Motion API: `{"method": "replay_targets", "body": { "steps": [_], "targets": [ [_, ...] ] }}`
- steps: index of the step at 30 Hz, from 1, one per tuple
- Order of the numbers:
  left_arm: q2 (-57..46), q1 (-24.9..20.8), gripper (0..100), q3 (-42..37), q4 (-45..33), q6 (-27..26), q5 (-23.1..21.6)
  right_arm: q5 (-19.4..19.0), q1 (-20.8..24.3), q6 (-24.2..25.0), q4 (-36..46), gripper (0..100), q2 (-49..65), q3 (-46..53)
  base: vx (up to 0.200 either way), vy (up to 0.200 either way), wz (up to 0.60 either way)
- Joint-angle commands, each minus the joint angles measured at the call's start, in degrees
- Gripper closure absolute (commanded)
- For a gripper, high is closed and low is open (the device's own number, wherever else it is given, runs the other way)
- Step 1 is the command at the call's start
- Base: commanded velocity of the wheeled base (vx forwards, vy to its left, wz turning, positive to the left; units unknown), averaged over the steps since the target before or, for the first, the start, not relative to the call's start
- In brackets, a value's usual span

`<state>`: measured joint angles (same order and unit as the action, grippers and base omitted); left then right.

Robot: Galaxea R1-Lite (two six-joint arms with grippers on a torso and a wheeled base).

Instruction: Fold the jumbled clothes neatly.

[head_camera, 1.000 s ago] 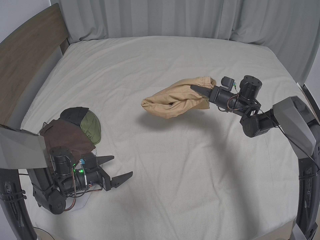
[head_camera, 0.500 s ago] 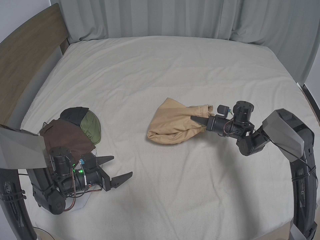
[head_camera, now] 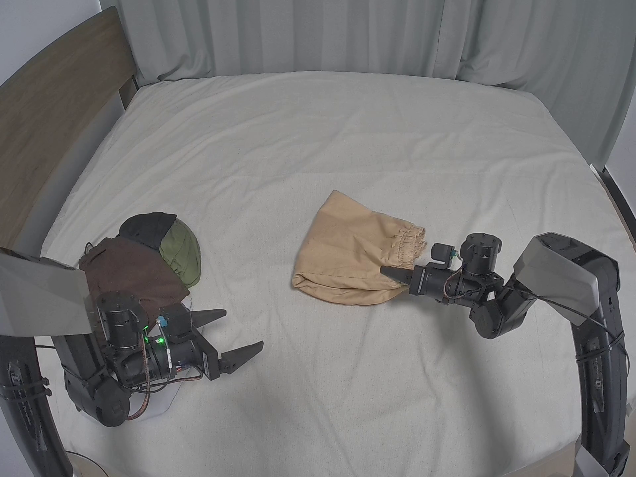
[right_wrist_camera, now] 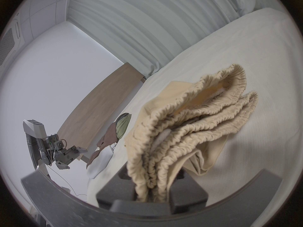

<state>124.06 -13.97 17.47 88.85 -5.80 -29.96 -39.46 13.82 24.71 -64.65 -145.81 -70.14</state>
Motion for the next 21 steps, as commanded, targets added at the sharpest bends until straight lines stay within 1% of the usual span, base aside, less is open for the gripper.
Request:
{"method": "replay_targets", "body": {
  "steps": [1, 4, 12, 13, 18, 21],
  "targets": [
    [-0.05, 0.00, 0, 0.11, 0.01, 0.00, -0.09, 0.17, 0.24, -0.54, 0.05, 100, -1.14, 0.27, 0.000, 0.000, 0.00],
    [-0.05, 0.00, 0, 0.11, 0.01, 0.00, -0.09, 1.32, 0.68, -0.98, 0.05, 100, -2.02, 0.18, 0.000, 0.000, 0.00],
    [-0.14, 0.00, 0, 0.11, 0.01, 0.00, -0.09, 1.49, 0.77, -0.89, -0.04, 100, -2.20, 0.10, 0.000, 0.000, 0.00],
    [-0.14, 0.00, 0, 0.11, 0.01, 0.00, -0.09, 1.49, 0.77, -0.89, 0.05, 0, -2.20, 0.10, 0.000, 0.000, 0.00],
    [-0.14, 0.00, 0, 0.11, 0.01, 0.00, -0.09, 1.49, 0.50, -0.89, -0.48, 0, -2.11, 0.36, 0.000, 0.000, 0.00],
    [-0.31, 0.00, 0, 0.11, 0.01, 0.00, -0.09, 1.49, -0.03, -1.07, -1.36, 0, -0.97, 3.61, 0.000, 0.000, 0.00]
  ]
}}
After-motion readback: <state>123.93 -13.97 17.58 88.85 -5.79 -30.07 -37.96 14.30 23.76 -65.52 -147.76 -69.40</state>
